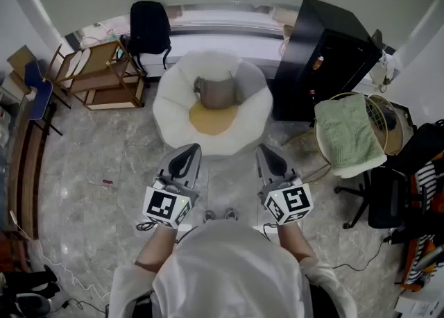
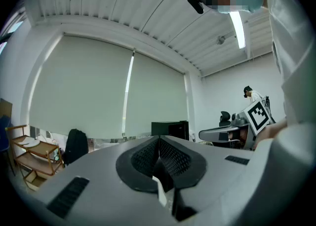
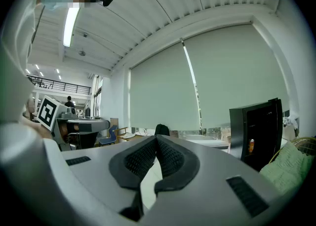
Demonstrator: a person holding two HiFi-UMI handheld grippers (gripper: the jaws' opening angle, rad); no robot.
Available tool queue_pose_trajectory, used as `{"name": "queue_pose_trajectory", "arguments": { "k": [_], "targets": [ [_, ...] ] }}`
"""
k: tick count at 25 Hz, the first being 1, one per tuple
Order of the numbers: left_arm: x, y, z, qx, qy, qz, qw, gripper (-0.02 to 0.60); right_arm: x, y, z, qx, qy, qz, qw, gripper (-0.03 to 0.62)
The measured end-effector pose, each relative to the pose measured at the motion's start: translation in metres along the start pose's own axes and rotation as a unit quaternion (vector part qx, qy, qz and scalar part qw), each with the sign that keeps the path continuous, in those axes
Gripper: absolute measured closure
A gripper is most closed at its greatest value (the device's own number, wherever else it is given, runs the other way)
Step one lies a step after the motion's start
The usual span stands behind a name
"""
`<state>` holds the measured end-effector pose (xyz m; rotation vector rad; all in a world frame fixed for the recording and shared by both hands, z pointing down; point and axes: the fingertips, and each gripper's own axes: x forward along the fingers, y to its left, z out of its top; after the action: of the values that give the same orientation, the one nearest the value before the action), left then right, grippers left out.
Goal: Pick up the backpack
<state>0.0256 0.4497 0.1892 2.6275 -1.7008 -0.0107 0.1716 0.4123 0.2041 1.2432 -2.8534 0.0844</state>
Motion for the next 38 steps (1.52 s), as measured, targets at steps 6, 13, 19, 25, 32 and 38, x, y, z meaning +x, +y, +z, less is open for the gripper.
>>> {"name": "queue_pose_trajectory", "arguments": {
  "k": [6,13,19,25,32,38],
  "targets": [
    [0.001,0.005,-0.003,-0.001,-0.003,0.001,1.0000,0.551,0.001,0.000,-0.001,-0.002,-0.002,0.001,1.000,0.566],
    [0.004,0.007,-0.005,-0.007,-0.002,0.011,0.9999,0.551,0.000,-0.006,0.002,-0.008,-0.009,0.003,1.000,0.566],
    [0.001,-0.001,-0.014,-0.011,0.013,0.013,0.9998,0.551,-0.013,-0.015,0.005,0.000,-0.025,0.017,1.000,0.565],
    [0.014,-0.007,-0.013,0.004,0.018,0.013,0.9997,0.551,-0.024,-0.046,-0.002,0.022,-0.016,0.006,1.000,0.565],
    [0.037,-0.010,-0.013,-0.001,0.015,0.019,0.9997,0.551,-0.010,-0.066,-0.008,0.031,-0.019,0.019,0.999,0.565],
    [0.056,0.009,-0.022,-0.015,0.015,0.020,0.9996,0.551,0.020,-0.068,-0.015,0.032,-0.006,0.027,0.999,0.565]
  ]
}}
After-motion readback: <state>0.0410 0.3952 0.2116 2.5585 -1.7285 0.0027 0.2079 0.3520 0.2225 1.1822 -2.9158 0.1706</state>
